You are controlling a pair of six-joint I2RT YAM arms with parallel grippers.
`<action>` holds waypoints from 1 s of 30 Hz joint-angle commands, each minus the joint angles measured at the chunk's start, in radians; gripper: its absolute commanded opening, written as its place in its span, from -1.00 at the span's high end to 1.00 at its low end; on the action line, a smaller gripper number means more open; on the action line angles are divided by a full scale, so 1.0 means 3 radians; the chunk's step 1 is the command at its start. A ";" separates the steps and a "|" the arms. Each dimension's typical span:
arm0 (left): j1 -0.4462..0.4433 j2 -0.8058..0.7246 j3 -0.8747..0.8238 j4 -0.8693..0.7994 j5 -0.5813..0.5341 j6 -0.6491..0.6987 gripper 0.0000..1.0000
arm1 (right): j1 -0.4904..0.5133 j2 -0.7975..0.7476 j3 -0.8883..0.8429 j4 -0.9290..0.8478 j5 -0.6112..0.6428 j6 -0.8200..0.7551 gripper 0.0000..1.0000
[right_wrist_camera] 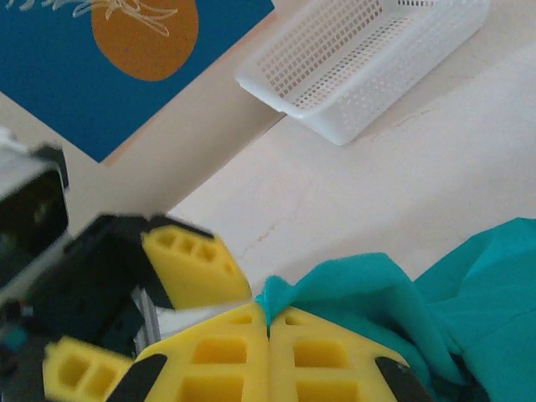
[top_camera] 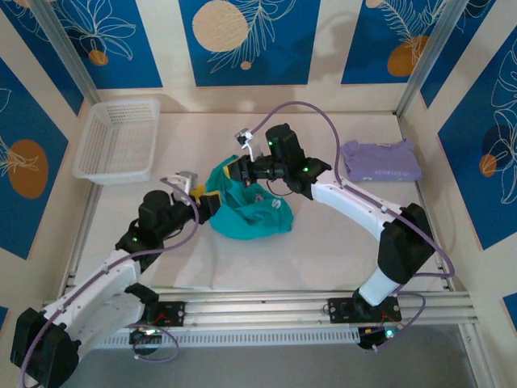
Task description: Fold the inside-out t-shirt
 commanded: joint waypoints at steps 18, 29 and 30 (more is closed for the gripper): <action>-0.0009 0.1548 0.0377 0.1787 0.0287 -0.0638 1.00 | -0.0183 -0.0205 -0.0151 0.0136 -0.0253 0.0626 0.79; 0.0159 0.1358 0.0166 0.1948 0.0635 -0.0450 1.00 | -0.0923 -0.0177 -0.0861 -0.0361 0.0117 0.0129 -0.15; 0.0161 0.1360 0.0171 0.1951 0.0631 -0.0450 1.00 | -0.0924 -0.0090 -0.0853 -0.0365 0.0009 0.0137 -0.28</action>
